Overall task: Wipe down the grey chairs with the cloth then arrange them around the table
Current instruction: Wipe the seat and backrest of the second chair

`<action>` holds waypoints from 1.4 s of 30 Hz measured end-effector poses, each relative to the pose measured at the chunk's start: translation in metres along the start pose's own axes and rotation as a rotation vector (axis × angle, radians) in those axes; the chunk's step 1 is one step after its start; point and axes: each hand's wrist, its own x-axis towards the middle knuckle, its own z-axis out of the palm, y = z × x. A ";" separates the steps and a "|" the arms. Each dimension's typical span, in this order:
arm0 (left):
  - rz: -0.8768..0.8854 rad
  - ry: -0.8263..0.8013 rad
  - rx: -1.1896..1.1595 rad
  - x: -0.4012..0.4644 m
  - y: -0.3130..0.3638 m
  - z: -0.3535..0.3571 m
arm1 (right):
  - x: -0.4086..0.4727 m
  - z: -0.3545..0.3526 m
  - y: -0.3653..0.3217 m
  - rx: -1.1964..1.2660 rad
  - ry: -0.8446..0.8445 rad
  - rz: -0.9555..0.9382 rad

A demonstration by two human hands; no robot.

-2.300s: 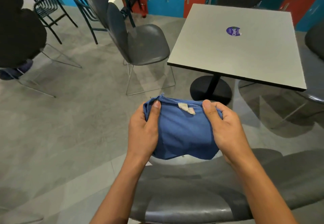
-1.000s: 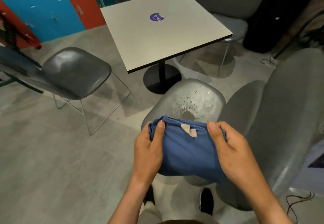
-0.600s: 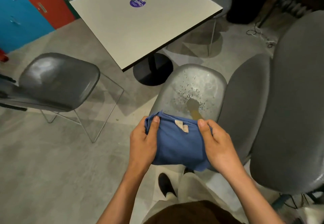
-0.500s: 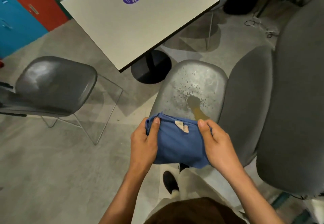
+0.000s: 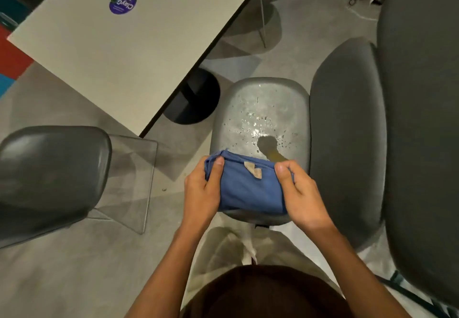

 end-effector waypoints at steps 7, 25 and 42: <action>0.046 -0.204 0.077 0.071 -0.003 0.008 | 0.031 0.022 0.001 0.104 0.150 0.055; 0.144 -0.796 0.414 0.216 -0.141 -0.008 | 0.067 0.199 0.062 0.177 0.672 0.410; 0.287 -0.957 0.682 0.231 -0.296 0.087 | 0.110 0.267 0.260 0.273 0.813 0.600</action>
